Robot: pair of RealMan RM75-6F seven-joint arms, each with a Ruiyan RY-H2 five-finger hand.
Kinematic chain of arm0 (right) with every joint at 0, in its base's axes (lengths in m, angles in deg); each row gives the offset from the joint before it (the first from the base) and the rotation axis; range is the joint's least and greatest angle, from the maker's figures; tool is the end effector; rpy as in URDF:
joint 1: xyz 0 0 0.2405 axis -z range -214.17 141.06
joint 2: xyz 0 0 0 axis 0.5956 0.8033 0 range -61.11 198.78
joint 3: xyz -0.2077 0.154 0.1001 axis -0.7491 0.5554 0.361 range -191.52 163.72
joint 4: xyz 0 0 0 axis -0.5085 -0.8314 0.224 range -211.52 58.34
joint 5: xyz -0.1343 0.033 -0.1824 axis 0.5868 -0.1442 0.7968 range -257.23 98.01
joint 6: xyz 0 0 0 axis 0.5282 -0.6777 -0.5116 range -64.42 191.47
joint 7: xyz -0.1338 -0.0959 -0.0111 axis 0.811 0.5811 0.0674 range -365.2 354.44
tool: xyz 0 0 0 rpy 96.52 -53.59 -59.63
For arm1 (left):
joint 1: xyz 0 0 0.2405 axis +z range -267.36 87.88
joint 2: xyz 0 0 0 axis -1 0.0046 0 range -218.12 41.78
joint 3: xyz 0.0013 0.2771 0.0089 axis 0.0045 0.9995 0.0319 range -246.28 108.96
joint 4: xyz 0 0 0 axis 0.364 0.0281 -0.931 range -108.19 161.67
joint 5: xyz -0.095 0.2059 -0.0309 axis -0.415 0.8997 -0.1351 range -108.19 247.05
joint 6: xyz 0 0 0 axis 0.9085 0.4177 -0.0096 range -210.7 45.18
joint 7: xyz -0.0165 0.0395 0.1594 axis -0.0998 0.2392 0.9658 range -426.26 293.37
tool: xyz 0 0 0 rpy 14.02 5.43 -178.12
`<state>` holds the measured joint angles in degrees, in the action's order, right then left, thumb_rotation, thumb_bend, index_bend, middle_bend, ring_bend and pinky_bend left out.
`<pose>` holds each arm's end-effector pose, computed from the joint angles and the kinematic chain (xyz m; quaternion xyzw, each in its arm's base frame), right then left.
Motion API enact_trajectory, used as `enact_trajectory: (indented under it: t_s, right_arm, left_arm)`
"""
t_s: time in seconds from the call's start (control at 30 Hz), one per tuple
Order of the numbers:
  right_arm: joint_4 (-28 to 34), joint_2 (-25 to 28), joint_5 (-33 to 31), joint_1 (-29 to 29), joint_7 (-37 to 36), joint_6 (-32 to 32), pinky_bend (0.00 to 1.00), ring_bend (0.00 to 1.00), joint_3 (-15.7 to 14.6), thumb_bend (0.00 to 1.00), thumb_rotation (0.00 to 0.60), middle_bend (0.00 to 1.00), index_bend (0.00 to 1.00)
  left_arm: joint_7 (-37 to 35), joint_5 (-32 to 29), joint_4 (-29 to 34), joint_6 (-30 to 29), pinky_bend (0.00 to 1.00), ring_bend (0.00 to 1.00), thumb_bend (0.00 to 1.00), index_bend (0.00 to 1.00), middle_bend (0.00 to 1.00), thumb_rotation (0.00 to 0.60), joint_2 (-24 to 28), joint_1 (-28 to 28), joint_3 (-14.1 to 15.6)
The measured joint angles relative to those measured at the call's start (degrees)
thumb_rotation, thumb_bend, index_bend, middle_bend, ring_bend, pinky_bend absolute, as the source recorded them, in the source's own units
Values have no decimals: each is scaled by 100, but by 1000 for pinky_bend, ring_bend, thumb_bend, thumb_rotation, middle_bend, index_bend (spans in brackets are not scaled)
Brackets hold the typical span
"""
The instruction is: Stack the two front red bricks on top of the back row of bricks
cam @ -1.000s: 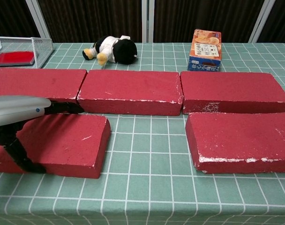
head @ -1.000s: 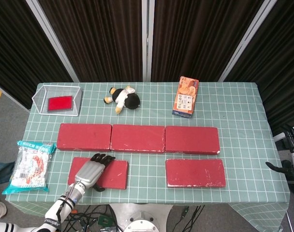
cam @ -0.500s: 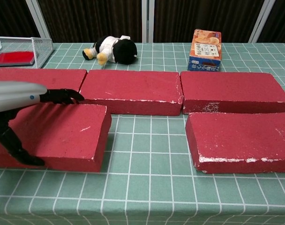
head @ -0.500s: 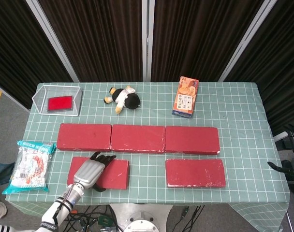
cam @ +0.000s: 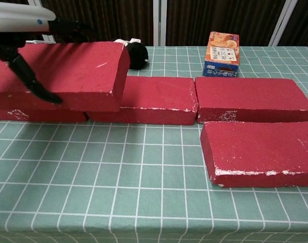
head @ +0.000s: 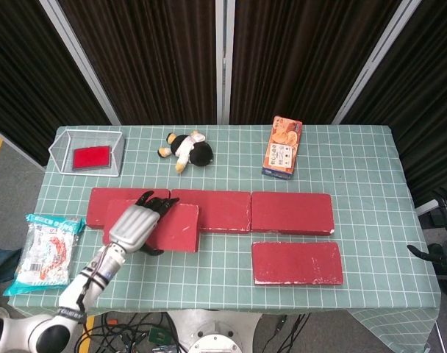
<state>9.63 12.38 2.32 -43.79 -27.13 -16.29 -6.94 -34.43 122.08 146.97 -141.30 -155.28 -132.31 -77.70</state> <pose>-0.3667 -0.2387 0.2201 0.5403 -0.4322 0.4365 0.5752 -0.1064 0.3151 0.0448 -0.7633 -0.3952 -0.3470 0.3753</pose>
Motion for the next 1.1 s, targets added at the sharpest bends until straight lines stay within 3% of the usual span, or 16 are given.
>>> enact_trajectory:
  t_s: [0.23, 0.5, 0.77, 1.1]
  right_arm:
    - [93, 70, -16, 11, 61, -25, 0, 0, 22, 0, 600, 0, 0]
    - [123, 69, -57, -15, 134, 49, 0, 0, 27, 0, 600, 0, 0]
    - [86, 45, -112, 4, 165, 40, 0, 0, 38, 0, 600, 0, 0]
    - [7, 5, -128, 22, 120, 36, 0, 0, 47, 0, 600, 0, 0]
  left_arm:
    - [-654, -368, -1271, 1006, 0, 157, 84, 14, 193, 600, -358, -670, -338]
    - [-938, -826, -2075, 1452, 0, 157, 86, 14, 193, 600, -776, -1171, -324]
    - [-700, -1398, -2311, 1314, 0, 157, 92, 14, 198, 600, -956, -1381, -72]
    - [-455, -1672, -1990, 1021, 0, 157, 93, 14, 198, 600, -805, -1580, 55]
